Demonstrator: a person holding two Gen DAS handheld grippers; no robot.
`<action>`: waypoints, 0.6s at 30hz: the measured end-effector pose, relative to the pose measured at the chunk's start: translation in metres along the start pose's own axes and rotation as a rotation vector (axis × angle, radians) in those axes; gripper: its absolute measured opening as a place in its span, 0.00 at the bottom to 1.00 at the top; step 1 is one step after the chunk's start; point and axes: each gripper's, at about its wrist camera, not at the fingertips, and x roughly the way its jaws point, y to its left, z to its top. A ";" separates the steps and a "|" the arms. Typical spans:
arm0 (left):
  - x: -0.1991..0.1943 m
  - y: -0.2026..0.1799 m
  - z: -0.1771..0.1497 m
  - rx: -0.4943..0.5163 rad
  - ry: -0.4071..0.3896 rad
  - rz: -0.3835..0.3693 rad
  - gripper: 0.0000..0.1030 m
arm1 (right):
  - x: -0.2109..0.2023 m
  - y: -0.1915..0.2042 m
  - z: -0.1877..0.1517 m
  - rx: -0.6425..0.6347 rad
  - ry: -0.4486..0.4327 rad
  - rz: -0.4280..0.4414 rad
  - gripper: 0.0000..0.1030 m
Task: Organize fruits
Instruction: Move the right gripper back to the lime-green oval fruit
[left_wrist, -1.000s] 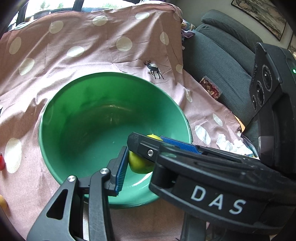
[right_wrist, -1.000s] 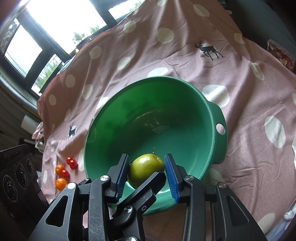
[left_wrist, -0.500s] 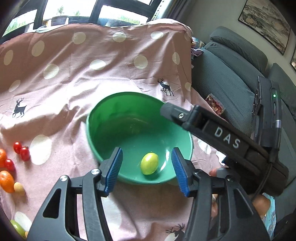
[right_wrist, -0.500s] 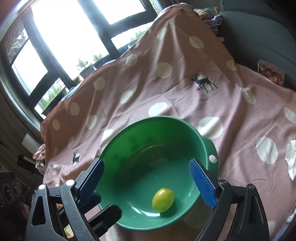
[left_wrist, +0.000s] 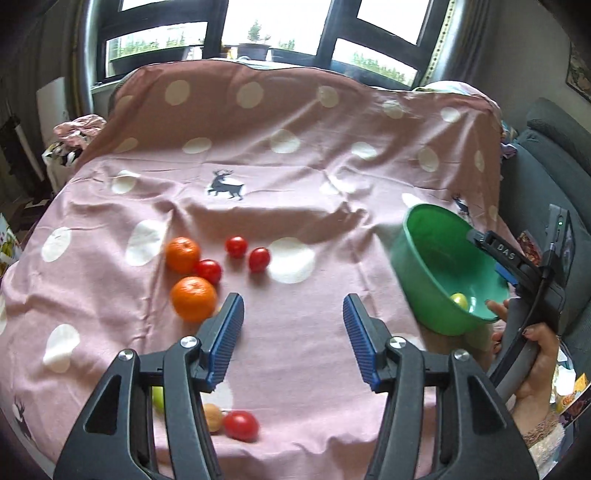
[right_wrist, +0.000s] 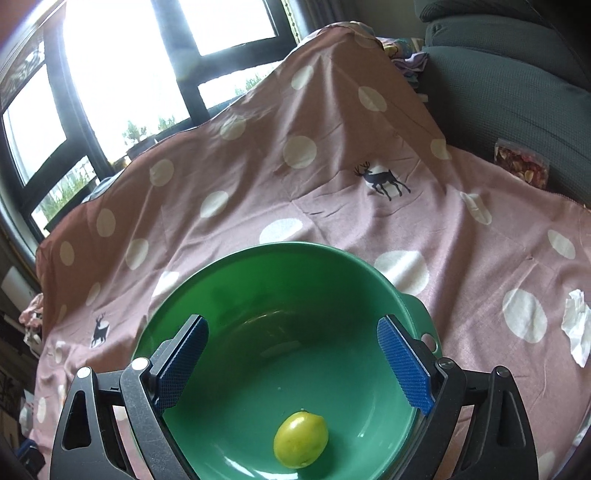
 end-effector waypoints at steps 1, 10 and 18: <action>-0.001 0.009 -0.003 -0.008 -0.002 0.018 0.54 | 0.001 0.002 0.000 -0.010 -0.002 -0.001 0.90; 0.011 0.054 -0.016 -0.073 0.027 0.089 0.54 | -0.001 0.013 -0.003 -0.079 -0.016 -0.115 0.90; 0.009 0.064 -0.017 -0.110 0.026 0.070 0.54 | -0.001 0.002 -0.005 0.001 0.015 -0.138 0.90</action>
